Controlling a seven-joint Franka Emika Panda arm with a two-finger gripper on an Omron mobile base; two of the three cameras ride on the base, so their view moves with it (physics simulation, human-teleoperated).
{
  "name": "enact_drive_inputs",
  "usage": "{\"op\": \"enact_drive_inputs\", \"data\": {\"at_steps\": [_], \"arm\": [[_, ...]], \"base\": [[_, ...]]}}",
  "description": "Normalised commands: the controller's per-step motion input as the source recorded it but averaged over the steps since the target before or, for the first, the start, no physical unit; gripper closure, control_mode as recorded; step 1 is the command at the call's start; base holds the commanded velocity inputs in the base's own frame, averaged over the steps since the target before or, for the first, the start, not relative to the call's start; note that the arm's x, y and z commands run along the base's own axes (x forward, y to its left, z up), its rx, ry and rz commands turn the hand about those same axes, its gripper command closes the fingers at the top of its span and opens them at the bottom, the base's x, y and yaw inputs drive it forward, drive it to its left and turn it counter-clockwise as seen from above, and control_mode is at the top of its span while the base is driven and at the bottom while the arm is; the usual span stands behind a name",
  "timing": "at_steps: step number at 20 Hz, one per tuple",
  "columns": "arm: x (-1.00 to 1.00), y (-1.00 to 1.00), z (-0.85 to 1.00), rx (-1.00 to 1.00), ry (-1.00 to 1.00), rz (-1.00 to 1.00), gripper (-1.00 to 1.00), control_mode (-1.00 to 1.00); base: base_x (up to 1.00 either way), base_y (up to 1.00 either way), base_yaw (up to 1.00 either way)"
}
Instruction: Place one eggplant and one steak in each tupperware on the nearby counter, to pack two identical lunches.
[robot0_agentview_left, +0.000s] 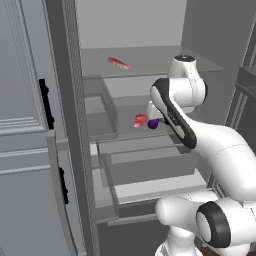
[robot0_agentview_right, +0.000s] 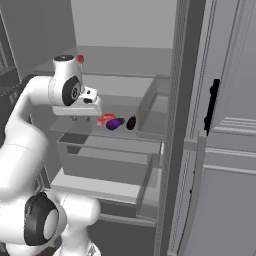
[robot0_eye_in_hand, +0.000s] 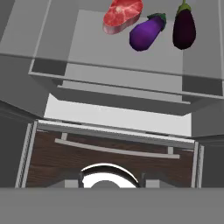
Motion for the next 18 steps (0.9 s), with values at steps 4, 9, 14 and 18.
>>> {"op": "enact_drive_inputs", "data": {"at_steps": [4, 9, 14, 18], "arm": [[-0.13, 0.0, 0.0, 0.0, -0.02, 0.0, -1.0, -1.0], [-0.48, 0.0, 0.3, 0.01, -0.27, 0.03, -1.0, -1.0], [-0.51, 0.0, 1.0, 0.04, -0.72, 0.15, -1.0, -1.0], [-0.13, 0.0, 1.0, 0.04, -0.59, 0.1, -1.0, -1.0]], "base": [[0.0, 0.0, 0.0], [0.0, 0.0, 0.0], [0.0, 0.0, 0.0], [0.0, 0.0, 0.0]]}}
